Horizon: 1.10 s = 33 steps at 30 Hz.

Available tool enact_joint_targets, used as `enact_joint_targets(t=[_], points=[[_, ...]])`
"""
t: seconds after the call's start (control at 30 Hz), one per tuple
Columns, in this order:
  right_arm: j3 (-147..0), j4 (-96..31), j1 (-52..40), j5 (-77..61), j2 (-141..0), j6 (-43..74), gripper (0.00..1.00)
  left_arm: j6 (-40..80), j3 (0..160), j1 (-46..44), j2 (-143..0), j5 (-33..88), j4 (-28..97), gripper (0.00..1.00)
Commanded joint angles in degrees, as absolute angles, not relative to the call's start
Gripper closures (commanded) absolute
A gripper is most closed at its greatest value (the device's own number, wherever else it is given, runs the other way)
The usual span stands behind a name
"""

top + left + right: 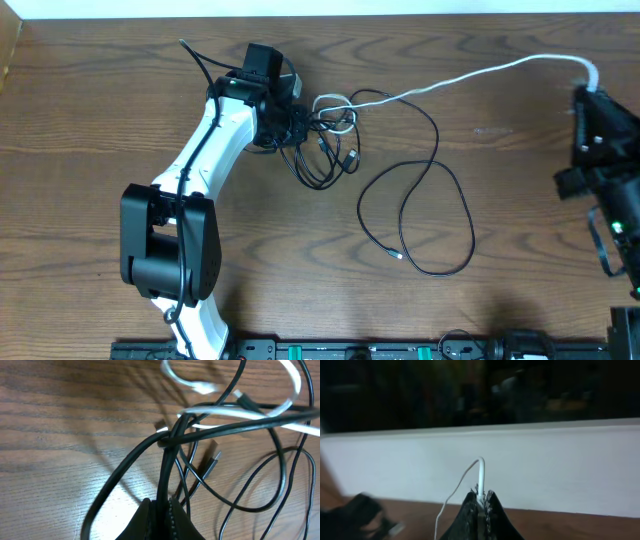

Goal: Untangle cables
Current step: 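Draw the white cable far rightward with the right gripper, then lay the white cable down and bring the right gripper back toward the bundle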

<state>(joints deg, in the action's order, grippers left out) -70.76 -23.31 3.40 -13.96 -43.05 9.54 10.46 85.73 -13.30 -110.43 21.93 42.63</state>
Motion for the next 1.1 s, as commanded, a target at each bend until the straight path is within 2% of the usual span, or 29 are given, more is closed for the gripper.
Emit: enact_joint_targets(t=[0.0,0.4,0.7,1.07], points=[[-71.2,-23.62,5.69,-6.04,-42.19,8.49,0.99,9.52,85.27,-13.32,-111.24,21.19,42.74,0.92],[-71.24,-24.75,13.3,9.98,-40.45,10.96,0.99,9.52,85.27,-13.32,-111.24,21.17,42.96,0.92],[-71.24,-28.51,18.41,14.68,-41.52,14.79,0.99,9.52,85.27,-13.32,-111.24,21.17,42.92,0.92],[-71.24,-34.41,22.57,15.92,-56.38,15.22,0.99,9.52,85.27,-13.32,-111.24,21.19,42.94,0.92]])
